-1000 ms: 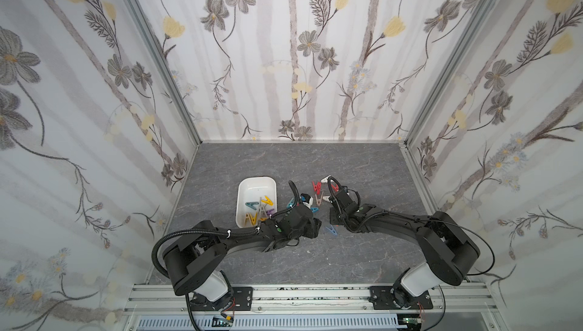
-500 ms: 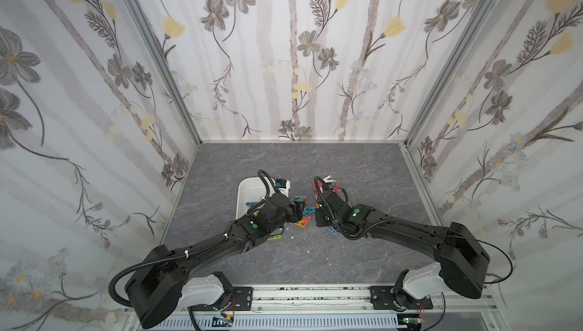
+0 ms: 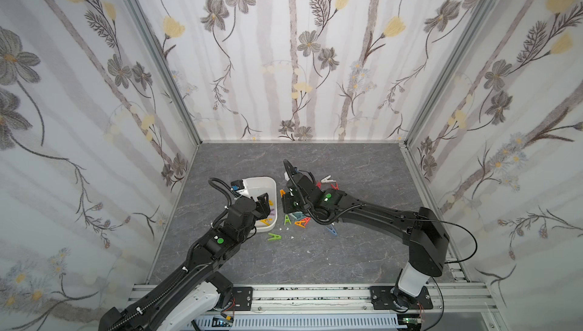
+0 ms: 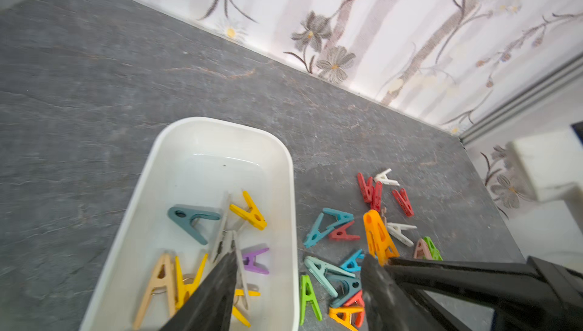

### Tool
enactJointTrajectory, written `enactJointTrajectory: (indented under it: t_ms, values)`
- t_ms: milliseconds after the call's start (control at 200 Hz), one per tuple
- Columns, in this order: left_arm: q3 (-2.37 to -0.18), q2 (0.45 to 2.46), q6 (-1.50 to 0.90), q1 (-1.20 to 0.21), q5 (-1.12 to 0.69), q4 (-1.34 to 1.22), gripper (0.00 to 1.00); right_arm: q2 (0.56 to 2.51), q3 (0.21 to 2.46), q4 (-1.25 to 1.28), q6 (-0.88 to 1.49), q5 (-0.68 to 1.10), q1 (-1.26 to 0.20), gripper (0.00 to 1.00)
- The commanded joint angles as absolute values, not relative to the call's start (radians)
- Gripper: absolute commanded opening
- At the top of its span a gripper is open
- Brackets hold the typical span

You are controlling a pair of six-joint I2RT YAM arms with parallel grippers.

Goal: Put the clothespins into the storage box
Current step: Place the clothespin in the storage box, then pick up the clothespin from the center of the board.

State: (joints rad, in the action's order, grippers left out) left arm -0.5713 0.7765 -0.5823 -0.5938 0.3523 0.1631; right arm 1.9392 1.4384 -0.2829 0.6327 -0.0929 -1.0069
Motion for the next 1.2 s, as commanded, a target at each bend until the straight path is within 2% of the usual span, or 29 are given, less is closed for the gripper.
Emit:
enactJointTrajectory:
  t_ms: [0, 150, 305, 450, 550, 774, 1009, 1199]
  values:
    - [-0.575, 0.732, -0.614, -0.562, 0.445, 0.261, 0.63, 1.999, 1.516, -0.234, 0.615, -0.001, -1.008, 0.06]
    - [-0.562, 0.699, -0.622, -0.545, 0.429, 0.271, 0.63, 2.112, 1.627, -0.223, 0.611, 0.042, -1.006, 0.07]
    - [-0.555, 0.719, -0.613, -0.544, 0.360, 0.247, 0.63, 2.196, 1.696, -0.222, 0.613, 0.060, -0.987, 0.13]
    - [-0.570, 0.779, -0.596, -0.544, 0.329, 0.277, 0.63, 2.192, 1.681, -0.223, 0.615, 0.109, -0.957, 0.29]
    - [-0.568, 0.794, -0.593, -0.546, 0.294, 0.267, 0.62, 2.124, 1.598, -0.181, 0.619, 0.134, -0.936, 0.35]
    - [-0.564, 0.850, -0.597, -0.590, 0.231, 0.233, 0.61, 1.924, 1.336, -0.106, 0.641, 0.124, -0.865, 0.35]
    - [-0.558, 1.008, -0.645, -0.815, 0.221, 0.210, 0.60, 1.701, 1.018, -0.134, 0.637, -0.027, -0.836, 0.35]
    - [-0.580, 1.162, -0.652, -0.960, 0.193, 0.082, 0.61, 1.567, 0.815, -0.215, 0.615, -0.144, -0.828, 0.34]
